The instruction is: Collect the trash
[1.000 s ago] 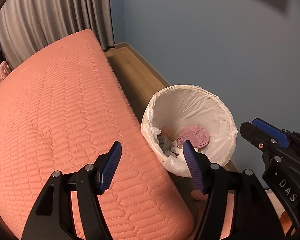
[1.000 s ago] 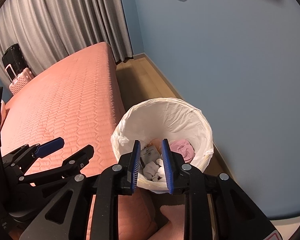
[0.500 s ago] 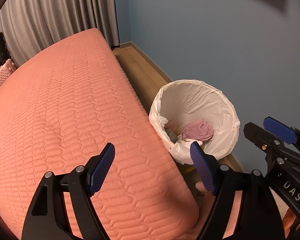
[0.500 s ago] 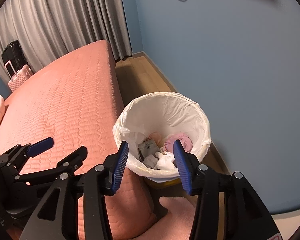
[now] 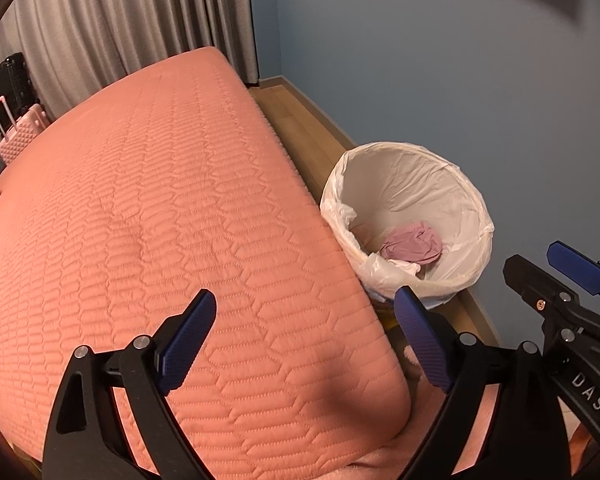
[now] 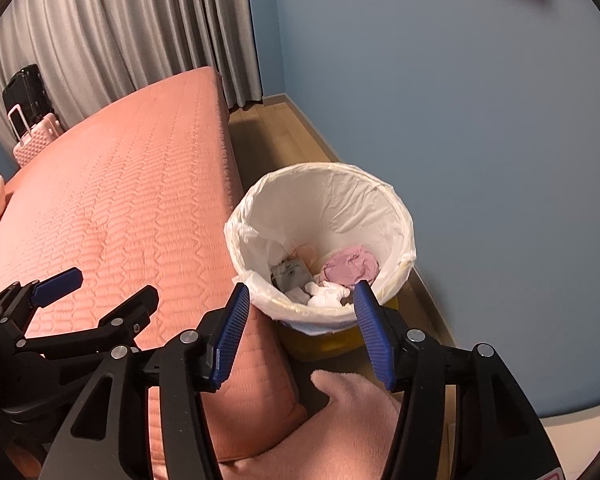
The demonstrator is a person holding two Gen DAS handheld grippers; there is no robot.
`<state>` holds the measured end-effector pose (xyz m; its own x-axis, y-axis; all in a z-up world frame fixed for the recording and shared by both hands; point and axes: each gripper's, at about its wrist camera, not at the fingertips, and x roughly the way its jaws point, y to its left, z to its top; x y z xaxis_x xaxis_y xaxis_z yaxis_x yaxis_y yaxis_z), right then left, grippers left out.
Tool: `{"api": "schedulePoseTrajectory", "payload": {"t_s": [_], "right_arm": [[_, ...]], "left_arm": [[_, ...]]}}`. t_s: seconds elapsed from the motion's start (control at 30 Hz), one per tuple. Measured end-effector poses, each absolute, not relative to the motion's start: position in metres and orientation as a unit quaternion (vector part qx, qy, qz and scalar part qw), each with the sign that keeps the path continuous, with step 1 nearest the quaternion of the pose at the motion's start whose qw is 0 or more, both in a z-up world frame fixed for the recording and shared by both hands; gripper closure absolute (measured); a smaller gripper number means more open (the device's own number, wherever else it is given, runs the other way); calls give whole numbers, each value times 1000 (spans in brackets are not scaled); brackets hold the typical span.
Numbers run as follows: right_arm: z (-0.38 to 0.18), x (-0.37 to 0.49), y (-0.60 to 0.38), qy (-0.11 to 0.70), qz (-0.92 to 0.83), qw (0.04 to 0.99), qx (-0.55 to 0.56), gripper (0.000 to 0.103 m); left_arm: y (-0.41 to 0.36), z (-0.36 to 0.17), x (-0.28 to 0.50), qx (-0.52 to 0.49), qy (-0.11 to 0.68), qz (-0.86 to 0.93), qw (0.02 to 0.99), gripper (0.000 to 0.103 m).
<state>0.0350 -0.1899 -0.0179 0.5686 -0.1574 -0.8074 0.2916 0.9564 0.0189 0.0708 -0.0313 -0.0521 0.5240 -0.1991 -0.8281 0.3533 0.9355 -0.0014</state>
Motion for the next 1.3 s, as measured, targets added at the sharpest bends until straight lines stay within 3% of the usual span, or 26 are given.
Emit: {"api": "schedulePoseTrajectory", "payload": {"t_s": [1.3], "right_arm": [[-27, 16, -193, 456, -139, 875, 82, 34]], "left_arm": [[-22, -61, 47, 82, 472, -136, 867, 16]]}}
